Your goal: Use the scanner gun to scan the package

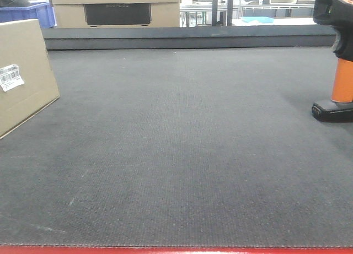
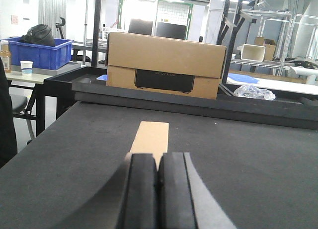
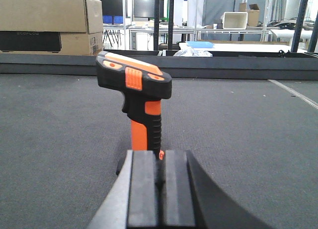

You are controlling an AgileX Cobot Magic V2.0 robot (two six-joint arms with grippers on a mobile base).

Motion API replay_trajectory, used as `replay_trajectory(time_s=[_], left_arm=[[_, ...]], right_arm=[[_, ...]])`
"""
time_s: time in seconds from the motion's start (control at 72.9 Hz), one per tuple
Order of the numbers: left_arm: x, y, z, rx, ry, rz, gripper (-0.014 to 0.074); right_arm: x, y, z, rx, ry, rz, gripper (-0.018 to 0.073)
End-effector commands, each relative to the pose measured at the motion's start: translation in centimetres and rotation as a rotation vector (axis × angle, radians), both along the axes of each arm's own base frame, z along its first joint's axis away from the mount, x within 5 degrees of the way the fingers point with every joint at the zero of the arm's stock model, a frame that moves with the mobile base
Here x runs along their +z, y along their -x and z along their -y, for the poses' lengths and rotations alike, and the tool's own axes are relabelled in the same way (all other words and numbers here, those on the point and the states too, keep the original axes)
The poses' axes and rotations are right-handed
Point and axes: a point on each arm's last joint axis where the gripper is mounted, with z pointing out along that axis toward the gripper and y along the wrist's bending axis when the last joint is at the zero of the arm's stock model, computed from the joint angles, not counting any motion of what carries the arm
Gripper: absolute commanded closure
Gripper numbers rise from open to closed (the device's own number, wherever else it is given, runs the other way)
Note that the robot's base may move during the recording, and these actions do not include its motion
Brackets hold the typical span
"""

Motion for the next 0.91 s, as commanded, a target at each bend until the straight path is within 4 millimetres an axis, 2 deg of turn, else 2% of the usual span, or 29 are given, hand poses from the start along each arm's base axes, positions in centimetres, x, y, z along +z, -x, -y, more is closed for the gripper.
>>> replay_trajectory(time_s=[0.0, 0.7, 0.809, 0.892], left_arm=[[0.1, 0.1, 0.0, 0.003, 0.0, 0.018, 0.0708], [0.1, 0.1, 0.0, 0.004, 0.0, 0.02, 0.0708], [-0.7, -0.1, -0.1, 0.01, -0.032, 0.002, 0.0708], [-1.5, -0.3, -0.1, 0.019, -0.121, 0.02, 0.0708]], right_arm=[[0.1, 0.0, 0.0, -0.007, 0.008, 0.019, 0.0728], [0.1, 0.0, 0.0, -0.007, 0.008, 0.021, 0.0728], [0.1, 0.0, 0.0, -0.007, 0.008, 0.021, 0.0728], [0.1, 0.0, 0.0, -0.007, 0.008, 0.021, 0.0728]])
